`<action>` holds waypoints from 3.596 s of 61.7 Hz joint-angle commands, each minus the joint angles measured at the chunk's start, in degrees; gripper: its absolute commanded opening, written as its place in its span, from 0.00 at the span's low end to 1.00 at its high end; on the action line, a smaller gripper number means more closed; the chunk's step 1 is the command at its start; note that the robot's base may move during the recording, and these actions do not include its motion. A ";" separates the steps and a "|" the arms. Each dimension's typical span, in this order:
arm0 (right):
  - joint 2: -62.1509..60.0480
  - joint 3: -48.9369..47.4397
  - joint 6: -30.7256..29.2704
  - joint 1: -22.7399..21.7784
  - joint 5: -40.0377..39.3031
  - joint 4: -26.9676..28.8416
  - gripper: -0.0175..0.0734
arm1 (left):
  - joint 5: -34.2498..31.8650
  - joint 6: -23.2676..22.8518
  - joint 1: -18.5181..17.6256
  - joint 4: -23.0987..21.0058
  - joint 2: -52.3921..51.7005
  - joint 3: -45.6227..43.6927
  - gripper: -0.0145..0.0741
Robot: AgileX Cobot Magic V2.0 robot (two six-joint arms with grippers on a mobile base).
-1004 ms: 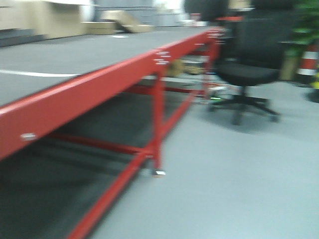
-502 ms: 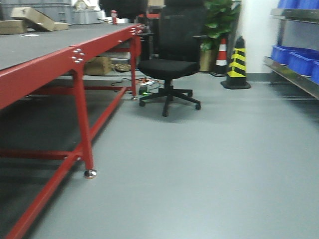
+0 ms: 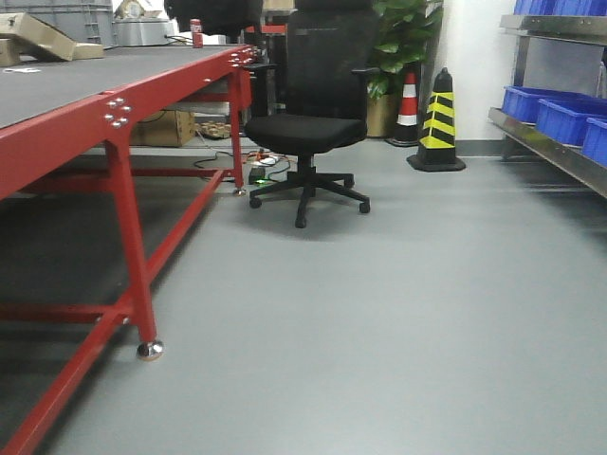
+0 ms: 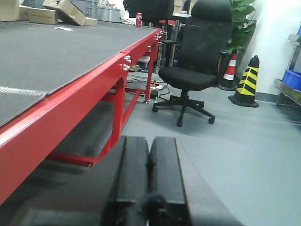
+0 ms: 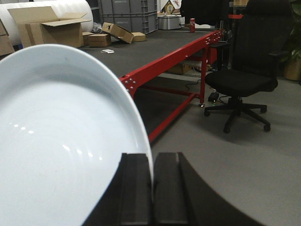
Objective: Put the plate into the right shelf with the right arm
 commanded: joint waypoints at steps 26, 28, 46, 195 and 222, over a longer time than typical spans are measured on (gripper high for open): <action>0.25 -1.69 -0.36 0.21 -5.64 -0.71 0.26 | -5.30 -0.34 -0.19 0.01 -0.68 0.43 0.11; 0.25 -1.69 -0.36 0.21 -5.64 -0.71 0.26 | -5.30 -0.34 -0.19 0.01 -0.68 0.43 0.11; 0.25 -1.69 -0.36 0.21 -5.64 -0.71 0.26 | -5.30 -0.34 -0.19 0.01 -0.68 0.43 0.11; 0.25 -1.69 -0.36 0.21 -5.62 -0.71 0.26 | -5.30 -0.34 -0.19 0.01 -0.68 0.43 0.11; 0.25 -1.69 -0.36 0.21 -5.62 -0.71 0.26 | -5.30 -0.34 -0.19 0.01 -0.68 0.43 0.11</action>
